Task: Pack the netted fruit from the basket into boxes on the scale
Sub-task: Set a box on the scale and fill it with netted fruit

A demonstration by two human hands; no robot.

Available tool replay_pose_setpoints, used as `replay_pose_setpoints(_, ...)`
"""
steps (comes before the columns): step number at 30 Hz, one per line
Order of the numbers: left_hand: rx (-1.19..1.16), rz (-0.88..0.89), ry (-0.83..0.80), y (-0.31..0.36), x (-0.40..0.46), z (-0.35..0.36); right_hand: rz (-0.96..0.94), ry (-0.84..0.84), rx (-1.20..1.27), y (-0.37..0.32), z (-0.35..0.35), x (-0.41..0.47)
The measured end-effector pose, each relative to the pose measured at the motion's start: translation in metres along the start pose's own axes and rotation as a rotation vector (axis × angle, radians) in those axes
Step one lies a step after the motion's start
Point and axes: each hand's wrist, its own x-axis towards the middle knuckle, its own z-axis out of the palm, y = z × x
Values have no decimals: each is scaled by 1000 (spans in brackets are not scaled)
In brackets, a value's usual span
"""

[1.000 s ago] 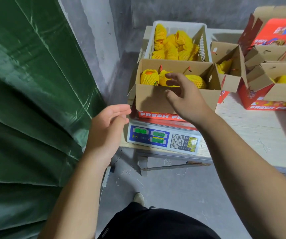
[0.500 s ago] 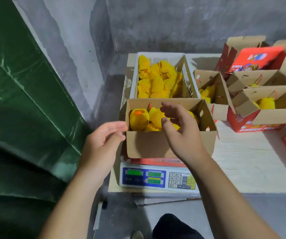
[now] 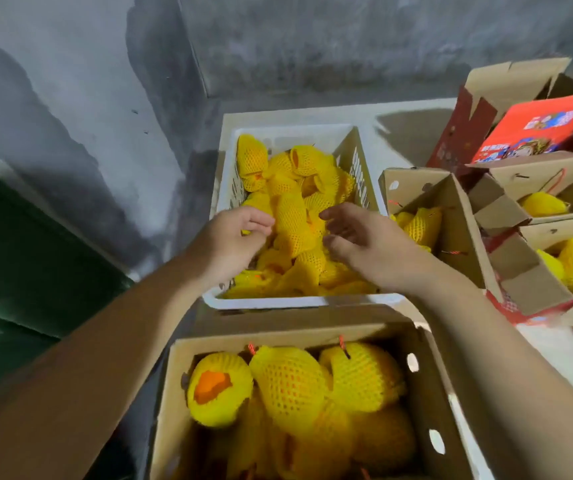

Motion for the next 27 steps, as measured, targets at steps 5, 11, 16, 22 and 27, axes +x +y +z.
replay_pose_setpoints(5, 212, -142, -101, -40, 135, 53, 80, -73, -659, 80, 15, 133)
replay_pose_setpoints(11, 323, -303, -13, -79, 215, 114, 133, -165, -903, 145, 71, 192)
replay_pose_setpoints(16, 425, -349, 70, -89, 218, 133, 42, 69, -929, 158, 86, 201)
replay_pose_setpoints(22, 460, -223, 85, -71, 204, 130, 80, 106, -900, 161, 97, 207)
replay_pose_setpoints(27, 169, -276, 121, -56, 151, 87, 236, 174, -820, 146, 79, 197)
